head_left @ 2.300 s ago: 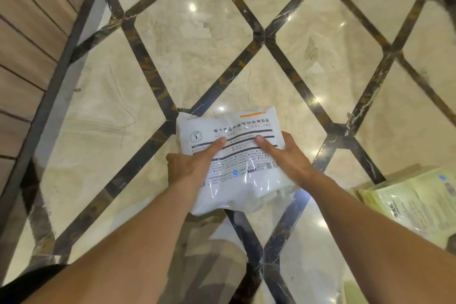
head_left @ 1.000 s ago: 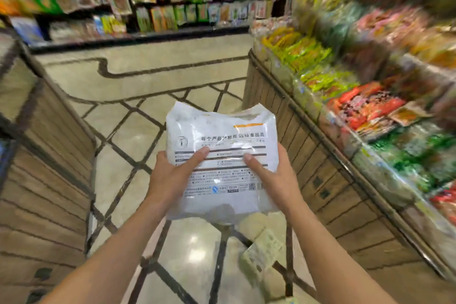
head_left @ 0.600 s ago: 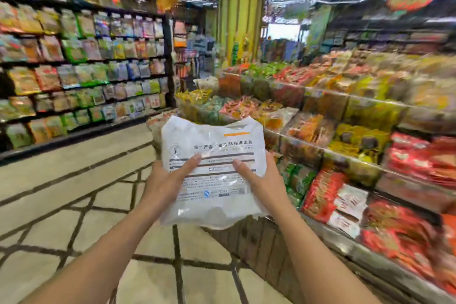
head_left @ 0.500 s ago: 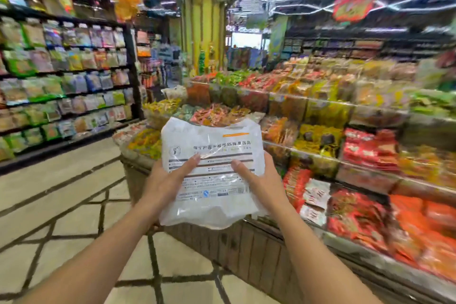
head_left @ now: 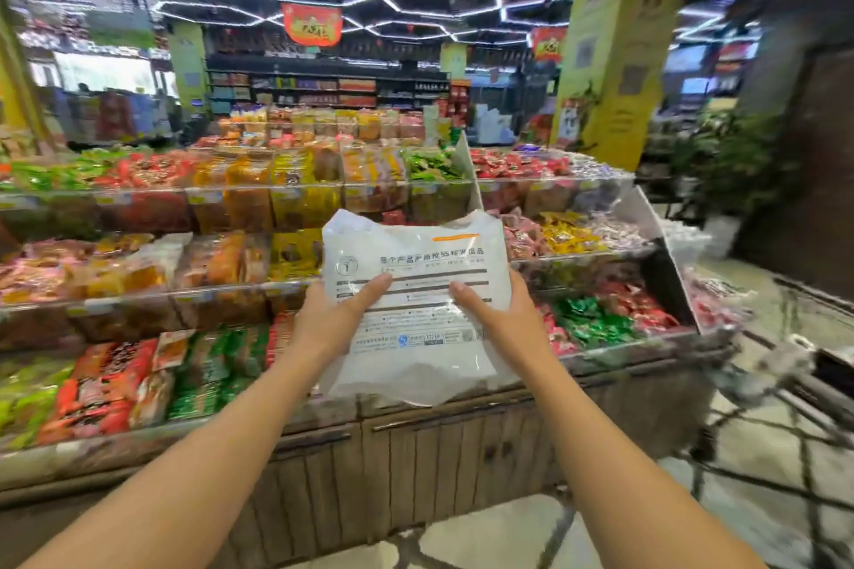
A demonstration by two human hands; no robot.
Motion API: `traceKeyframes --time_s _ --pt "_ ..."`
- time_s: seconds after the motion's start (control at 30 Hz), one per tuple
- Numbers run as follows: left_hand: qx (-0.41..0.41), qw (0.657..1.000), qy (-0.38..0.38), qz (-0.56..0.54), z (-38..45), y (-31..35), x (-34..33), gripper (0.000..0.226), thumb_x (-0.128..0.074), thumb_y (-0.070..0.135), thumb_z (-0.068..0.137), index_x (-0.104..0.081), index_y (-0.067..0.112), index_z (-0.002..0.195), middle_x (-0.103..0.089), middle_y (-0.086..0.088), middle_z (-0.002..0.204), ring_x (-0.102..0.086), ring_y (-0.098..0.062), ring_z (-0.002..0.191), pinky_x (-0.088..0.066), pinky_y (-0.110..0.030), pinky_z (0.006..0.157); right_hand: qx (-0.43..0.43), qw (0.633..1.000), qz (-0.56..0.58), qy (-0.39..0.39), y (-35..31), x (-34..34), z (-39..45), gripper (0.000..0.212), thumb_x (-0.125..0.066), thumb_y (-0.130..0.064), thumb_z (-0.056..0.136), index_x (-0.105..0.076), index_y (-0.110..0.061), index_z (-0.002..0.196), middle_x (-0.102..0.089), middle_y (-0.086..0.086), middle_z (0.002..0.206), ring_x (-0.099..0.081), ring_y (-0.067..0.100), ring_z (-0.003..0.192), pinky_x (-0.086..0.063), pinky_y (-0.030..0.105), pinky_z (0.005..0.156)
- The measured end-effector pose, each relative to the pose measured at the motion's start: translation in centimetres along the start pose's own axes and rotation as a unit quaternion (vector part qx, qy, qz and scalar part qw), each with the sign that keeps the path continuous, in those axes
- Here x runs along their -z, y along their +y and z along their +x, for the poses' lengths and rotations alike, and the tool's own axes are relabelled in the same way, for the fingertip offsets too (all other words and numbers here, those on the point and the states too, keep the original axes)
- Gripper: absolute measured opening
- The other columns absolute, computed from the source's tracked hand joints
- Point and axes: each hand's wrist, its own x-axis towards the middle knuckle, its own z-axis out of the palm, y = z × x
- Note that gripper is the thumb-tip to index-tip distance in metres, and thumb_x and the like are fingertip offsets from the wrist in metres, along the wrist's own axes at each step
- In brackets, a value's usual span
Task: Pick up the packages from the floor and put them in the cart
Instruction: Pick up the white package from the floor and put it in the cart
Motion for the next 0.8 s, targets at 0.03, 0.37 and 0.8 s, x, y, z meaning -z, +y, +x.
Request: traceKeyframes --time_s 0.03,0.37,0.8 --pt "-0.015 1.000 -0.021 0.001 0.3 0.5 -2.6 0.050 -0.087 0.059 0.071 -0.079 0.026 0.108 -0.081 0.008 0.097 -0.077 -0.016 0.095 -0.058 -0.038 0.092 -0.008 0.999 -0.013 0.028 0.4 2.5 -0.1 0.052 -0.082 -0.056 0.082 -0.056 -0.045 0.126 -0.068 -0.023 0.121 -0.067 0.000 0.109 -0.053 0.025 0.087" --pt "-0.090 0.972 -0.214 -0.022 -2.0 6.8 -30.2 0.048 -0.081 0.063 0.076 -0.078 0.032 0.113 -0.081 0.011 0.099 -0.076 -0.012 0.095 -0.058 -0.032 0.084 -0.033 0.971 -0.100 0.214 3.4 28.5 -3.8 0.062 -0.077 -0.081 0.069 -0.056 -0.059 0.123 -0.072 -0.019 0.124 -0.070 0.010 0.116 -0.054 0.048 0.104" --pt "-0.113 0.925 -0.361 -0.023 -9.0 13.6 -65.0 0.053 -0.076 0.076 0.071 -0.079 0.033 0.103 -0.081 0.011 0.091 -0.076 -0.016 0.087 -0.061 -0.039 0.081 -0.077 0.919 -0.154 0.356 9.4 60.3 -8.7 0.056 -0.078 -0.065 0.082 -0.058 -0.043 0.130 -0.071 -0.018 0.123 -0.070 0.006 0.112 -0.056 0.044 0.102"
